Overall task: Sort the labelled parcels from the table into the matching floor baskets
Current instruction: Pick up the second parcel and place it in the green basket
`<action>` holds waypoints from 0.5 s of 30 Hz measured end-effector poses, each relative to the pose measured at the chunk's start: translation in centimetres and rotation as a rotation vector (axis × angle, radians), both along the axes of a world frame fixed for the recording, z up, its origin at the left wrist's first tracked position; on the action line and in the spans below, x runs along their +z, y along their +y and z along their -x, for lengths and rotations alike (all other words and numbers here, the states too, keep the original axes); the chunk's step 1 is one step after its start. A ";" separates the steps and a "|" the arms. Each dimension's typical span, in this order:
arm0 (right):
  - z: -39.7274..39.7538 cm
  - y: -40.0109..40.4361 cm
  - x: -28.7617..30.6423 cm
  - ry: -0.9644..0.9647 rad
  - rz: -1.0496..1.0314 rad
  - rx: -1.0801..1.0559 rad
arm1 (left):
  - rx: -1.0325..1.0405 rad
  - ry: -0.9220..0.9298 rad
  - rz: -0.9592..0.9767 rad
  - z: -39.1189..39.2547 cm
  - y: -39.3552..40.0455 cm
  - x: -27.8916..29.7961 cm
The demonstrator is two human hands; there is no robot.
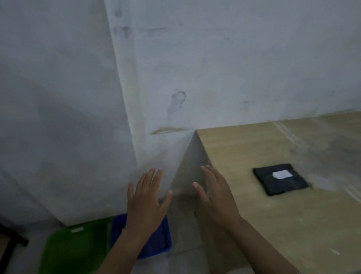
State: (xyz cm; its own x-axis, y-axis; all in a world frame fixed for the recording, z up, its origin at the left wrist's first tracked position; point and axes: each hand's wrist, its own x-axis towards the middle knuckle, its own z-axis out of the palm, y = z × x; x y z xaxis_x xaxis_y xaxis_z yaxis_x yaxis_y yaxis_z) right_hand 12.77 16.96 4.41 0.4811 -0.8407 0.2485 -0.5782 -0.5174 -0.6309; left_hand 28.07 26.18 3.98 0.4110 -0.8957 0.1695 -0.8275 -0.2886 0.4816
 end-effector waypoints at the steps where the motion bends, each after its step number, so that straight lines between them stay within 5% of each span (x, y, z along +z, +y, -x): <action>1: 1.6 -0.6 0.4 -0.013 0.003 -0.006 | 0.002 0.017 -0.003 1.7 -0.6 0.2; 15: 15.2 -8.0 2.8 -0.120 0.010 -0.187 | -0.171 0.079 0.096 11.5 -10.0 4.5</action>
